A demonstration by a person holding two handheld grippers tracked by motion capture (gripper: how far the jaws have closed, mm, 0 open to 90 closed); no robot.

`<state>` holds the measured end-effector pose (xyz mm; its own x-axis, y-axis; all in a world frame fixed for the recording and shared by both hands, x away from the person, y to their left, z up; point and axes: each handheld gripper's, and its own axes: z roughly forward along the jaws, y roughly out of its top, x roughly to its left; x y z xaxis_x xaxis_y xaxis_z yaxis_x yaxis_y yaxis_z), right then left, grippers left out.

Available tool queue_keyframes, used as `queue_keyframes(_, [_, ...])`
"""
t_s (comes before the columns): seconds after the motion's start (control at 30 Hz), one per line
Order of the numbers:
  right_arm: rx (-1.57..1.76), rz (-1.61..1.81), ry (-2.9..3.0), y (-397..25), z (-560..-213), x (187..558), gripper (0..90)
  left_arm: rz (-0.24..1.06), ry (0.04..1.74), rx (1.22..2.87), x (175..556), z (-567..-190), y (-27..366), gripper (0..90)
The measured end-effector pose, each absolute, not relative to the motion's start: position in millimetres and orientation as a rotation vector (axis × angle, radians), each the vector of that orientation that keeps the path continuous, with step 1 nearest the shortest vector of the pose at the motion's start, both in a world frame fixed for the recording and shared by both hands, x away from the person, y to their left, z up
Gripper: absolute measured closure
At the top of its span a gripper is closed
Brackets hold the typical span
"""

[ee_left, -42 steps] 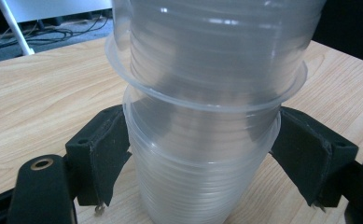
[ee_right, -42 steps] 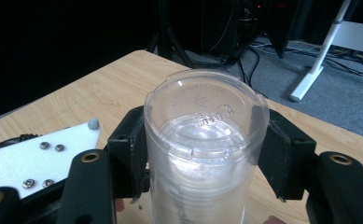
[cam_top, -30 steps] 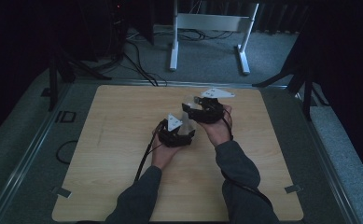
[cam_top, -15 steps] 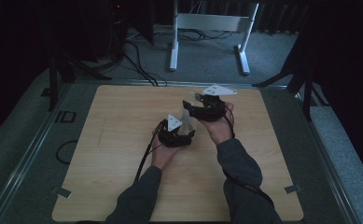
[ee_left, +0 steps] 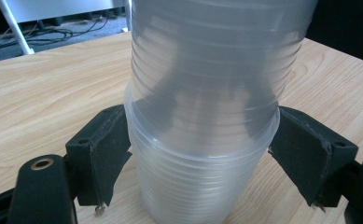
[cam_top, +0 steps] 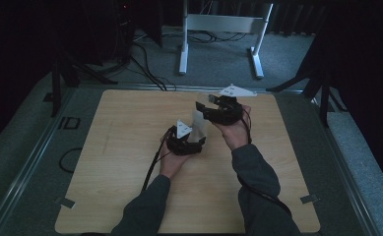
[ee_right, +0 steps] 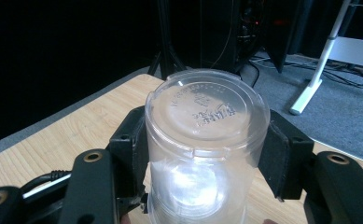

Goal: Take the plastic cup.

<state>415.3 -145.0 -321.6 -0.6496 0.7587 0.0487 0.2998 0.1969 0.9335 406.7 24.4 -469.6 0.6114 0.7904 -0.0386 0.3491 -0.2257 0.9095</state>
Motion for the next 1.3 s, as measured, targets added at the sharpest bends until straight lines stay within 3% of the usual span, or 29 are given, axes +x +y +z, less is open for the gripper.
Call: queue_keyframes(1.3, [0.98,1.5,1.965,-171,-293,402,41.2,0.52,0.926,1.792,400,-467,28,20.5])
